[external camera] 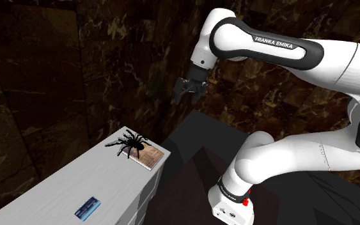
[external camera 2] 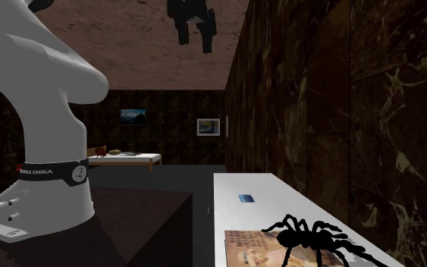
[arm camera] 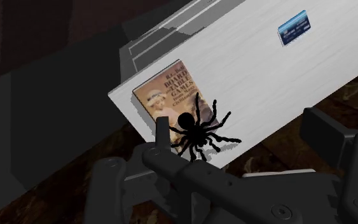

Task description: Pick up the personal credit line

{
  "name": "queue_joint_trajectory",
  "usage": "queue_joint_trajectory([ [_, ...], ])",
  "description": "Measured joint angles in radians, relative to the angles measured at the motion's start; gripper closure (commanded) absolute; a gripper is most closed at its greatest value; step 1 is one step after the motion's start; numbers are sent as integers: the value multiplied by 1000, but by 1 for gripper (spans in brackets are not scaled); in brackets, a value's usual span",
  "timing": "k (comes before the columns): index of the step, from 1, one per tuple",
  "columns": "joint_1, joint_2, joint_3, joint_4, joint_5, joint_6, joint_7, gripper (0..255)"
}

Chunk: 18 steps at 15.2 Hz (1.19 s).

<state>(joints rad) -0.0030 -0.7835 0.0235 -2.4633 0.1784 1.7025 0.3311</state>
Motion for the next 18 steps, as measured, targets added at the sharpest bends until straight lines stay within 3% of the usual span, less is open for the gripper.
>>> queue_joint_trajectory([
  [10, 38, 133, 163, -164, 207, 254, 269, 0],
  [18, 88, 369, 289, -195, 390, 511, 440, 0],
])
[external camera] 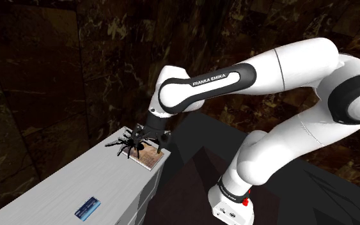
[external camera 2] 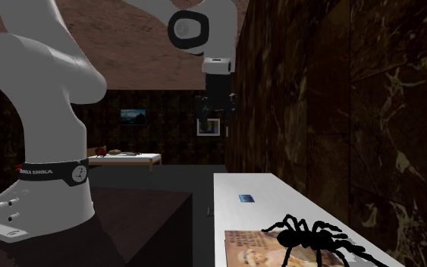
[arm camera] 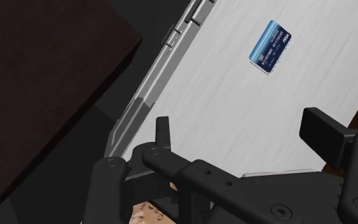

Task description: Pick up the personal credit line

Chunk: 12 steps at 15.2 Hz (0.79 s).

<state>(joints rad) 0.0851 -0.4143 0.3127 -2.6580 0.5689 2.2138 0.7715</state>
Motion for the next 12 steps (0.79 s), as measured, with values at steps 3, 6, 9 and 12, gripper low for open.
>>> queue_joint_trajectory([
  [3, 19, 115, 41, 12, 68, 105, 48, 0],
  [6, 35, 242, 74, 51, 125, 199, 96, 0],
  [9, 58, 360, 105, 86, 187, 289, 136, 0],
  [12, 77, 495, 124, 154, 228, 369, 179, 0],
])
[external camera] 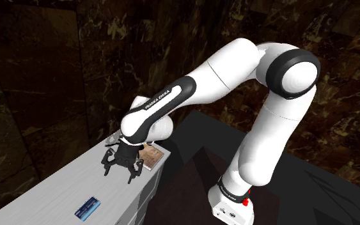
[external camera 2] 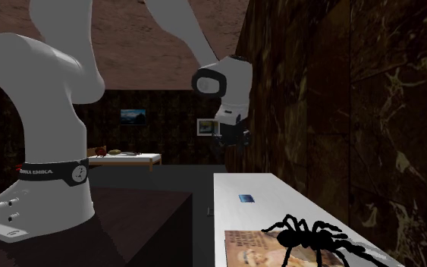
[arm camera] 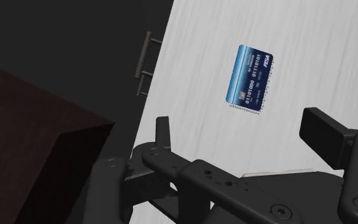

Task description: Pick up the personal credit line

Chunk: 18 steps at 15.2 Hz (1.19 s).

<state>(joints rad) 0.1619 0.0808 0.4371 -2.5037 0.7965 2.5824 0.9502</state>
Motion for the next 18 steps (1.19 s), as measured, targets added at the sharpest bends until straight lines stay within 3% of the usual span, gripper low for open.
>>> queue_joint_trajectory([
  [12, 102, 523, 27, 356, 136, 237, 128, 0],
  [18, 107, 651, 41, 435, 170, 293, 98, 0],
])
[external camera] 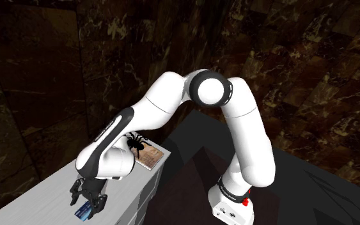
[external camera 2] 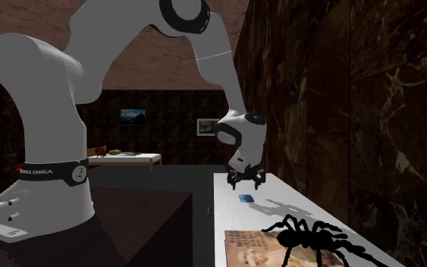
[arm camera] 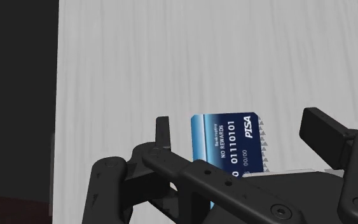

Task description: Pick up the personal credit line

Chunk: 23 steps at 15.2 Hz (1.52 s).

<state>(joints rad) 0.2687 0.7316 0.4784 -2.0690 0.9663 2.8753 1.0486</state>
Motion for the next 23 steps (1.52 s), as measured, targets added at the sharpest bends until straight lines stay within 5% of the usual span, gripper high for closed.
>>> queue_joint_trajectory([
  [3, -1, 46, 5, 23, 7, 21, -24, 0],
  [4, -2, 52, 5, 27, 6, 23, -27, 255],
  [14, -2, 57, 5, 30, 6, 24, -30, 255],
  [23, 6, -66, -9, -28, -12, -32, 41, 255],
])
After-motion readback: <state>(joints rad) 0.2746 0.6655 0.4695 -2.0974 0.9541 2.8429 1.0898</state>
